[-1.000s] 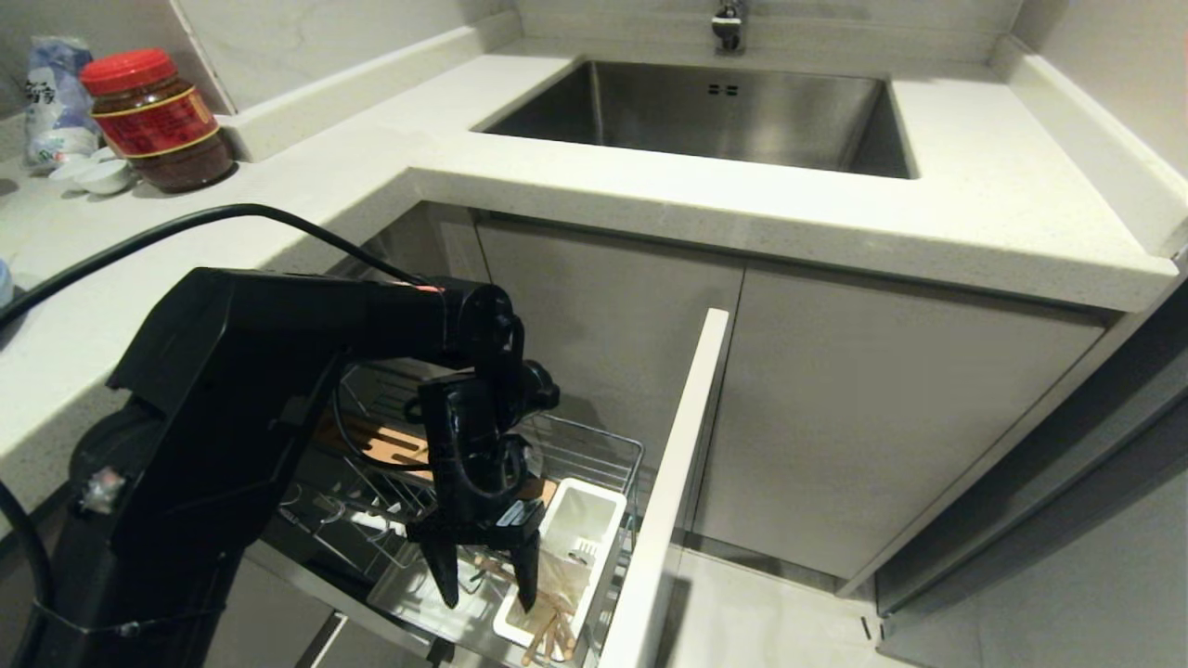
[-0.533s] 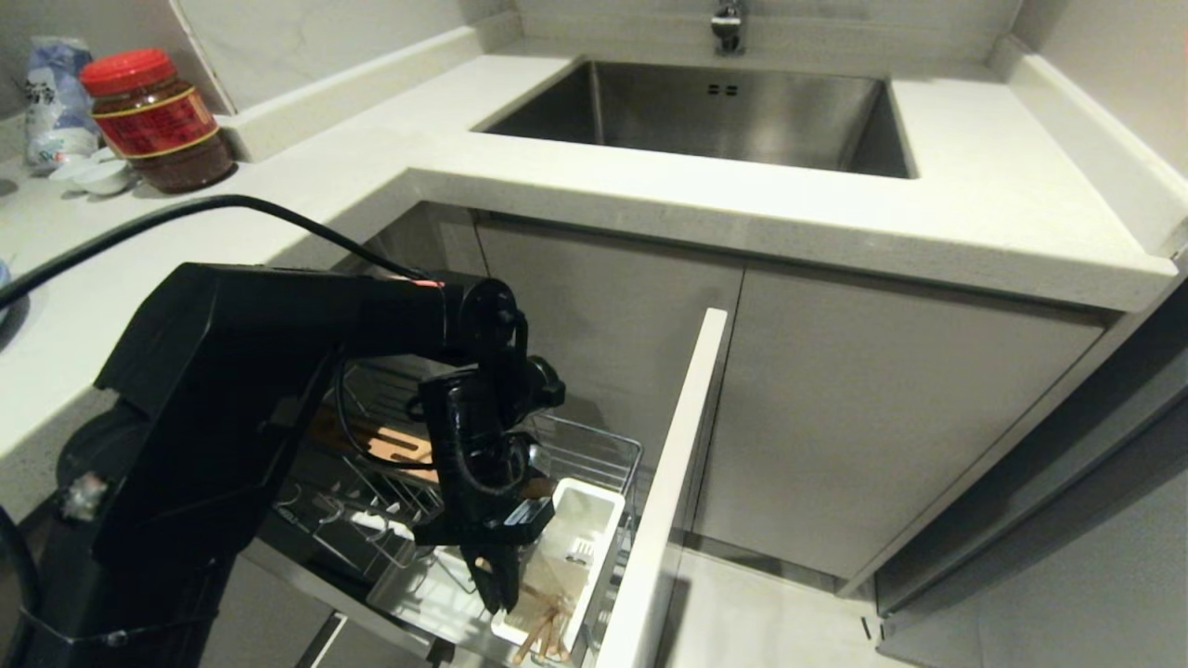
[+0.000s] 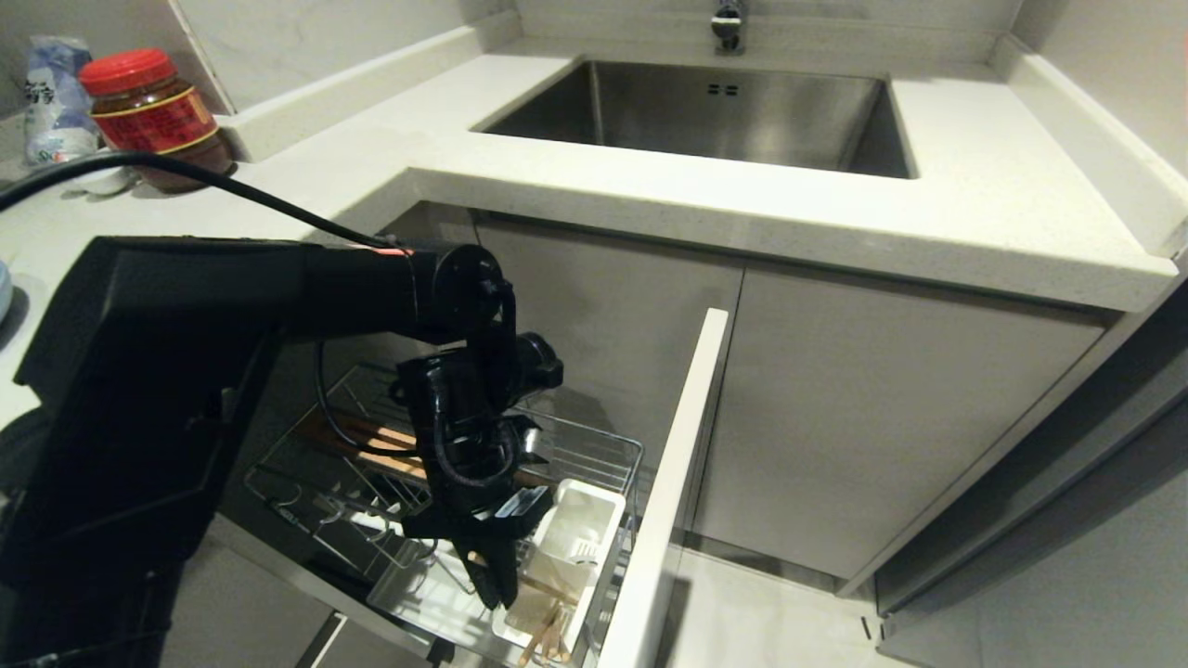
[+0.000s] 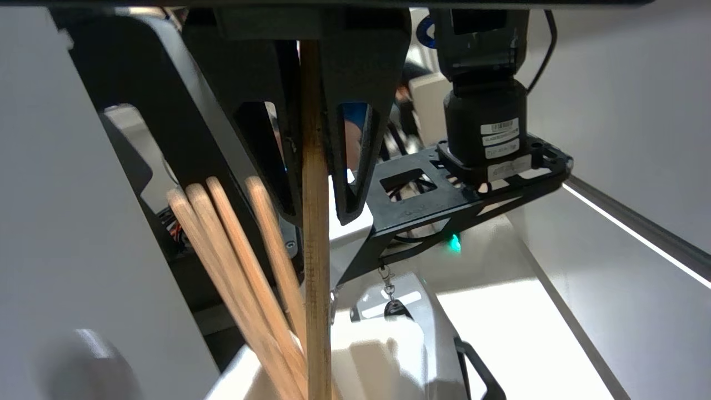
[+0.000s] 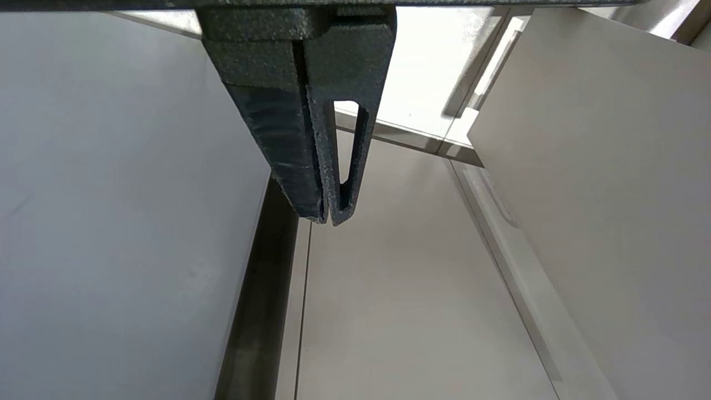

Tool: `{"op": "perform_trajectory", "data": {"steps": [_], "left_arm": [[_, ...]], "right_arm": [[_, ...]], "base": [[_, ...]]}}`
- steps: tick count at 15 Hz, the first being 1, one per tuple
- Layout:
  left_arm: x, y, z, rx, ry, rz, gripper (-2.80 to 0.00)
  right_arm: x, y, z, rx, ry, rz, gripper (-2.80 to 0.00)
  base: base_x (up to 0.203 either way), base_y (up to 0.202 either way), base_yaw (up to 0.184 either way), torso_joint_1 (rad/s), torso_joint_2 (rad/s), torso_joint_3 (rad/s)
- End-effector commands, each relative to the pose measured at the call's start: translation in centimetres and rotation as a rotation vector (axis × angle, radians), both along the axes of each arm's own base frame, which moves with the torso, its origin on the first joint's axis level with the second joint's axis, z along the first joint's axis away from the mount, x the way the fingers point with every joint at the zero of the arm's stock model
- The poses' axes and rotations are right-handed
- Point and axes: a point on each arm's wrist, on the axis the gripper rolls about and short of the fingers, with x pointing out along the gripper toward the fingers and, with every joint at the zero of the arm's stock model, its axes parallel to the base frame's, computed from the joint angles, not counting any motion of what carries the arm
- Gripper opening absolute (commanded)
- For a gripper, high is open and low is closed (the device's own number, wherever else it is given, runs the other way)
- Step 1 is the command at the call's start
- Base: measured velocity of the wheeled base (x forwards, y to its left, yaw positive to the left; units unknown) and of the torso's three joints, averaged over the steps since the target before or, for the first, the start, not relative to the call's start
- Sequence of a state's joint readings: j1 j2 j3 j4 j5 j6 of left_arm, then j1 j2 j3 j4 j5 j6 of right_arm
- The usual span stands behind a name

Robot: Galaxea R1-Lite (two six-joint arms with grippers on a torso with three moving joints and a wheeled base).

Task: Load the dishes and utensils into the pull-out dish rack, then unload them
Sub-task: Take the chopsticks out of the cupboard

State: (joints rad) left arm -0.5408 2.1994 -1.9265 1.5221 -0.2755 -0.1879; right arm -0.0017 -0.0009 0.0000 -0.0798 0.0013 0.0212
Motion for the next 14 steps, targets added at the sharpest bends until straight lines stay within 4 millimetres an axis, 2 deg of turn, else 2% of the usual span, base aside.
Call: {"op": "perform_trajectory", "data": {"steps": [1, 3, 7, 10, 14], "left_arm": [[-2.4, 0.5, 3.5, -0.029, -0.091, -0.029, -2.8], [-4.6, 1.4, 6.6, -0.062, -0.184, -0.049, -2.8], [-10.4, 4.9, 12.6, -0.086, -0.427, -0.067, -2.8], [-15.1, 8.0, 16.1, -0.125, -0.618, -0.097, -2.8], [-21.1, 12.0, 19.7, -0.211, -0.869, -0.117, -2.8]], "right_arm": [[0.2, 0.0, -0.7, 0.0, 0.025, 0.0, -2.8], [0.2, 0.0, -0.7, 0.0, 0.024, 0.0, -2.8], [0.2, 0.0, -0.7, 0.0, 0.024, 0.0, -2.8], [0.2, 0.0, -0.7, 0.0, 0.024, 0.0, -2.8], [0.2, 0.0, -0.7, 0.0, 0.025, 0.0, -2.8]], "base": [[0.0, 0.0, 0.0, 0.0, 0.0, 0.0], [0.0, 0.0, 0.0, 0.0, 0.0, 0.0], [0.0, 0.0, 0.0, 0.0, 0.0, 0.0], [0.0, 0.0, 0.0, 0.0, 0.0, 0.0], [0.0, 0.0, 0.0, 0.0, 0.0, 0.0]]}}
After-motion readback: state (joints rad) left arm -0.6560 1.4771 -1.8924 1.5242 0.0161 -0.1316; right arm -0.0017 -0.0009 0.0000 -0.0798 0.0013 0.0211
